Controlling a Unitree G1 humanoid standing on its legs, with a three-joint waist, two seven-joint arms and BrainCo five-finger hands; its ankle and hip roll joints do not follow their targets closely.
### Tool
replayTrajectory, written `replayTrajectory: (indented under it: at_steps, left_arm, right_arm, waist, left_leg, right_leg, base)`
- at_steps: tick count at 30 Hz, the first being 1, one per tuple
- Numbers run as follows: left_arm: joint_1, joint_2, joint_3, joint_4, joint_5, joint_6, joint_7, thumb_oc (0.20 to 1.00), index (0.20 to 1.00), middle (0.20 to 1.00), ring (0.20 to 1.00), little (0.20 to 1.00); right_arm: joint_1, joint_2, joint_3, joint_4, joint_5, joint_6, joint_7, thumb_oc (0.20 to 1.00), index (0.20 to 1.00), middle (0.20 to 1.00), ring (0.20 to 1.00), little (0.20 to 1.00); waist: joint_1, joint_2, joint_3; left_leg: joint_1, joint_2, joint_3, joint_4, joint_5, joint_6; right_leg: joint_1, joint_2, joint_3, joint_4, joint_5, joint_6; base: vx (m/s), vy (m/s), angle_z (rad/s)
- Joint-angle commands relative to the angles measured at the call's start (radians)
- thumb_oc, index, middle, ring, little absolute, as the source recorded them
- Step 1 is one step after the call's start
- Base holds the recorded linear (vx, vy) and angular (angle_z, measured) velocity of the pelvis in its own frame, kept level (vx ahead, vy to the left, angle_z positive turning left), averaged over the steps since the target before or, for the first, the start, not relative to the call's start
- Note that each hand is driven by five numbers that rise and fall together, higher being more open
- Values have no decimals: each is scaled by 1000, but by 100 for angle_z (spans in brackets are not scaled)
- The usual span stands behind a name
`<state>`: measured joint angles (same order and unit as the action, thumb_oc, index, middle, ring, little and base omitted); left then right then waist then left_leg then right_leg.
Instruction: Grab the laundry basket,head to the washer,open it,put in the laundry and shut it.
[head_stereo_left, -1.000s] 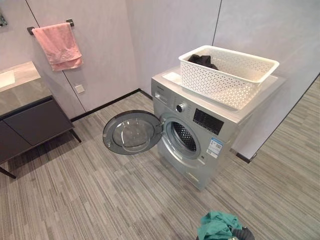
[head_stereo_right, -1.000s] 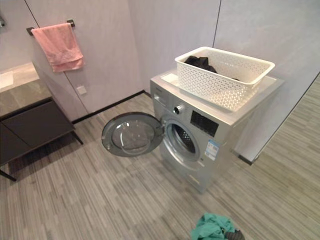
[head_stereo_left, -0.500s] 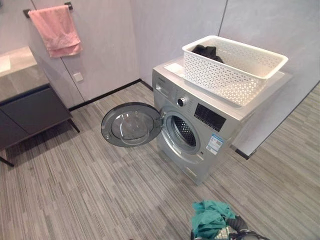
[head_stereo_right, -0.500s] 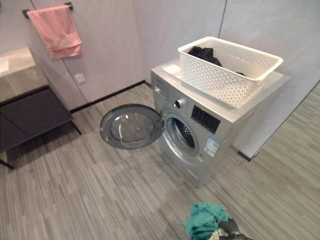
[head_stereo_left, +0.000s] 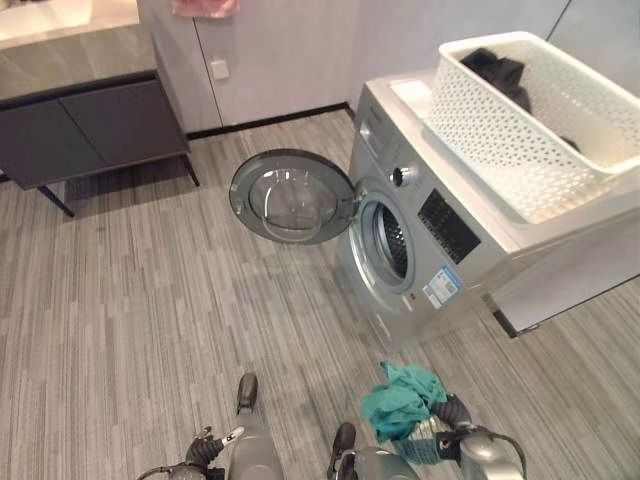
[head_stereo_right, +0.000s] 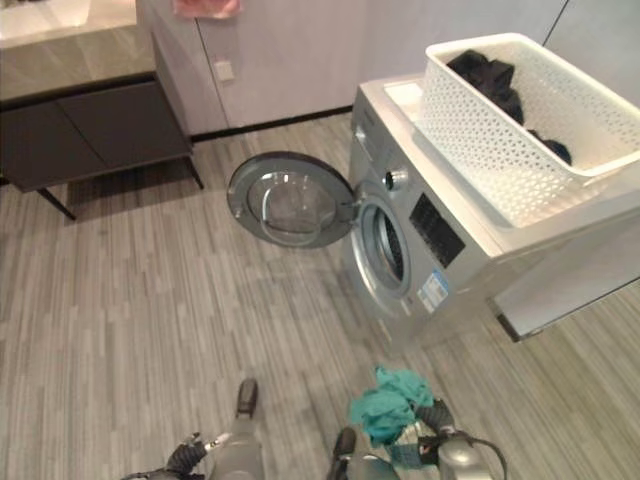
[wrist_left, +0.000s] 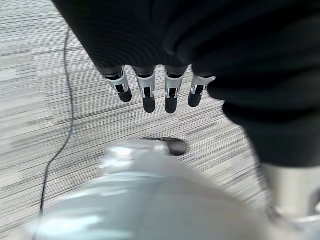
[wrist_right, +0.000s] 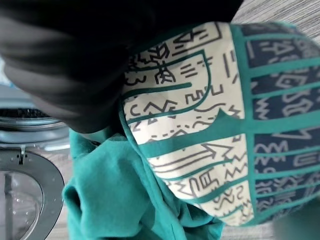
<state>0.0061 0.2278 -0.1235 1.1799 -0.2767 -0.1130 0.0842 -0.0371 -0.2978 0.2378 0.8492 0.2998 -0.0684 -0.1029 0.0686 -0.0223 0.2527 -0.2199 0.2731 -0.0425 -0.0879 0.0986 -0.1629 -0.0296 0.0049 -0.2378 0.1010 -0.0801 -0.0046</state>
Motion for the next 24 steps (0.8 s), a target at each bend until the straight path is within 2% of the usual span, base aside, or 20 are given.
replayTrajectory:
  at_steps: [1,2,3,4,5,6,8,11,12,13,14,15,16,17,18,19,20,22,23,24]
  left_arm:
    - [61,35,-4,-32,9,-19,4,1000,1000,1000,1000,1000]
    - [65,39,-4,-24,22,-19,2,1000,1000,1000,1000,1000]
    - [63,44,-7,-17,38,-16,2,1000,1000,1000,1000,1000]
    - [58,50,-8,-17,41,-15,3,1000,1000,1000,1000,1000]
    - [58,50,-8,-17,41,-15,3,1000,1000,1000,1000,1000]
    - [52,61,-14,-37,34,-12,5,1000,1000,1000,1000,1000]
    - [54,72,-20,-53,32,-10,5,1000,1000,1000,1000,1000]
    - [56,72,-19,-61,18,-12,7,1000,1000,1000,1000,1000]
    - [57,64,-18,-62,6,-17,9,1000,1000,1000,1000,1000]
    - [57,63,-18,-62,6,-17,9,1000,1000,1000,1000,1000]
    - [58,58,-21,-61,3,-20,10,1000,1000,1000,1000,1000]
    - [55,49,-22,-51,-1,-22,12,1000,1000,1000,1000,1000]
    - [50,38,-20,-33,-1,-23,15,1000,1000,1000,1000,1000]
    - [44,31,-16,-22,-1,-25,18,1000,1000,1000,1000,1000]
    - [43,31,-16,-22,-1,-25,18,1000,1000,1000,1000,1000]
    - [45,21,-14,-20,-4,-25,15,1000,1000,1000,1000,1000]
    - [45,20,-15,-20,-4,-25,15,1000,1000,1000,1000,1000]
    - [49,7,-21,-12,13,-28,10,1000,1000,1000,1000,1000]
    - [49,7,-21,-12,13,-28,10,1000,1000,1000,1000,1000]
    - [45,-4,-26,-13,8,-31,10,1000,1000,1000,1000,1000]
  right_arm:
    - [48,-22,-16,-107,-6,-30,14,200,200,200,200,200]
    - [51,-16,-21,-96,-8,-30,18,200,200,200,200,200]
    - [52,0,-23,-95,-20,-23,22,200,200,200,200,200]
    - [48,1,-23,-95,-24,-20,22,200,200,200,200,200]
    - [48,1,-23,-95,-24,-20,22,200,200,200,200,200]
    - [39,6,-25,-103,-23,-17,18,200,200,200,200,200]
    - [37,10,-25,-119,-16,-22,16,200,200,200,200,200]
    - [33,9,-20,-143,-9,-24,14,200,200,200,200,200]
    - [20,6,-21,-146,12,-27,9,200,200,200,200,200]
    - [20,6,-21,-146,12,-27,9,200,200,200,200,200]
    - [13,6,-21,-137,22,-28,4,200,200,200,200,200]
    - [0,13,-24,-121,45,-30,-4,200,200,200,200,200]
    - [-12,24,-34,-99,74,-30,-9,200,200,200,200,200]
    - [-22,32,-42,-81,98,-33,-12,200,200,200,200,200]
    - [-22,32,-42,-81,98,-34,-12,200,200,200,200,200]
    - [-25,44,-52,-63,116,-30,-6,200,200,200,200,200]
    - [-25,43,-52,-62,116,-30,-6,200,200,200,200,200]
    - [3,45,-57,-53,116,-29,-3,200,200,200,200,200]
    - [3,46,-57,-53,116,-29,-3,200,200,200,200,200]
    - [21,39,-58,-36,121,-33,-4,200,200,200,200,200]
  waist:
    - [0,8,-59]
    - [11,0,-67]
    - [16,-7,-75]
    - [14,-7,-74]
    - [14,-7,-77]
    - [4,-1,-66]
    - [-6,6,-56]
    - [-19,21,-44]
    - [-30,34,-30]
    - [-30,34,-29]
    - [-35,35,-24]
    - [-42,36,-11]
    - [-53,30,-1]
    - [-60,30,4]
    - [-59,31,5]
    - [-67,29,-3]
    - [-67,33,3]
    - [-82,17,-22]
    - [-83,15,-25]
    - [-93,17,-41]
  left_leg:
    - [-90,-16,43,174,11,22]
    - [-88,-43,49,229,-18,34]
    - [-62,-91,77,275,-71,70]
    - [-51,-108,93,280,-91,88]
    - [-53,-107,92,279,-90,88]
    - [-22,-148,119,279,-125,133]
    - [18,-172,141,267,-164,151]
    - [57,-187,158,236,-163,169]
    - [87,-200,161,221,-180,171]
    - [88,-200,161,221,-180,171]
    - [96,-208,161,220,-191,171]
    - [110,-217,159,224,-208,173]
    - [130,-231,153,235,-235,168]
    - [154,-235,153,236,-253,162]
    - [156,-234,154,236,-254,162]
    - [179,-240,154,232,-267,156]
    - [185,-236,153,233,-270,155]
    - [237,-256,135,241,-315,148]
    - [234,-258,135,240,-313,148]
    - [230,-225,121,321,-331,113]
  right_leg:
    - [141,-132,34,68,-169,84]
    - [165,-169,39,69,-153,108]
    - [140,-237,54,141,-80,132]
    - [106,-261,60,199,-37,135]
    - [104,-261,60,198,-36,135]
    - [28,-309,71,347,76,128]
    - [-8,-335,35,404,95,135]
    - [-66,-319,1,384,67,116]
    - [-103,-281,4,288,22,112]
    - [-102,-280,3,287,22,112]
    - [-113,-266,12,221,20,115]
    - [-141,-250,39,154,34,122]
    - [-166,-241,73,29,76,144]
    - [-195,-244,72,-32,115,158]
    - [-193,-243,71,-34,116,157]
    - [-209,-254,47,-105,143,175]
    - [-200,-249,44,-108,143,174]
    - [-179,-251,68,-84,149,168]
    - [-182,-254,68,-84,150,169]
    - [-155,-233,60,-51,129,149]
  base:
    - [492,423,-52]
    - [471,468,-73]
    - [543,590,-79]
    - [347,421,-87]
    - [220,404,-67]
    - [216,400,-41]
    - [286,398,-17]
    - [157,197,-3]
    - [127,81,-14]
    - [184,89,-11]
    - [126,21,-22]
    - [279,-11,-37]
    - [362,-45,-18]
    - [294,-59,-3]
    - [317,-85,7]
    - [182,-61,4]
    - [426,-141,6]
    - [370,-120,17]
    - [377,-205,37]
    - [326,-258,92]
